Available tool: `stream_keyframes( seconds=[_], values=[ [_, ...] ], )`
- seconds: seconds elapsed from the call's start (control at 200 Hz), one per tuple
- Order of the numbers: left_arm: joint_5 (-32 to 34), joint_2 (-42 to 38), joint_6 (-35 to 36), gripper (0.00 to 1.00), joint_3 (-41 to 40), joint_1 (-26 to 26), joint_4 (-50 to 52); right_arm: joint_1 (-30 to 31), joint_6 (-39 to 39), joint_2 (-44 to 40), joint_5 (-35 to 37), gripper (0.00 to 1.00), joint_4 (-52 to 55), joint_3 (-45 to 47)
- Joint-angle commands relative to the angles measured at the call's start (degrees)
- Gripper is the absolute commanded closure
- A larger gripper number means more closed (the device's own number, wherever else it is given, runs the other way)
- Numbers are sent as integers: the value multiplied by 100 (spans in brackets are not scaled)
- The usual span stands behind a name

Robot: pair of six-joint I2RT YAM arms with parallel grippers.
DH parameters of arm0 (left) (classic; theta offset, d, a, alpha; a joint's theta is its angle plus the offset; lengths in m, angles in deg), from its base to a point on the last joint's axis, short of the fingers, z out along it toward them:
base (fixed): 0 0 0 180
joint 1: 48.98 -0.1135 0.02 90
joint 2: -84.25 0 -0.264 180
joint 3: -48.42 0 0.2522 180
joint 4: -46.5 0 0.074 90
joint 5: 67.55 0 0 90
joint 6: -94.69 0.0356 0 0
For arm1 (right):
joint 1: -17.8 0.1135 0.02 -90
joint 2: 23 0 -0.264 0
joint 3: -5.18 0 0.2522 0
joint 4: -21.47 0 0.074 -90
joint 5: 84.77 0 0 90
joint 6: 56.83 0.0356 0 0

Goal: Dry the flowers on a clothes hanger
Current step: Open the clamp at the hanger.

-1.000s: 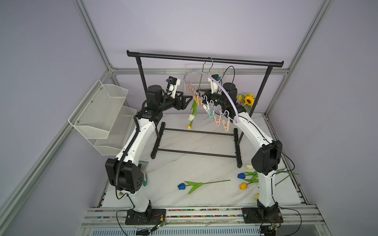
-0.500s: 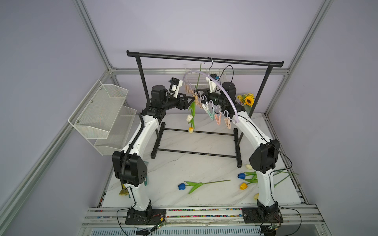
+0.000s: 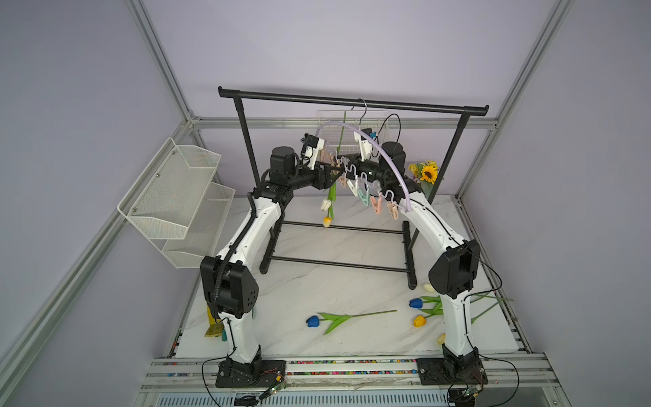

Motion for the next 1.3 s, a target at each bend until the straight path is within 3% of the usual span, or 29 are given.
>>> stream_keyframes(
  seconds=[0.0,0.29,0.775,1.295],
  values=[
    [-11,-15,-90,40,244,27,-123,-27,-6,-23,-67,100,-4,-73],
    [47,-13,-89,46,285,34,-152,-50,0,-35,-89,100,-13,-31],
    [244,55,-300,39,477,31,-113,-80,-5,-154,-110,100,-74,144],
    [249,272,-328,41,769,66,193,-92,37,-171,-131,100,-127,147]
  ],
)
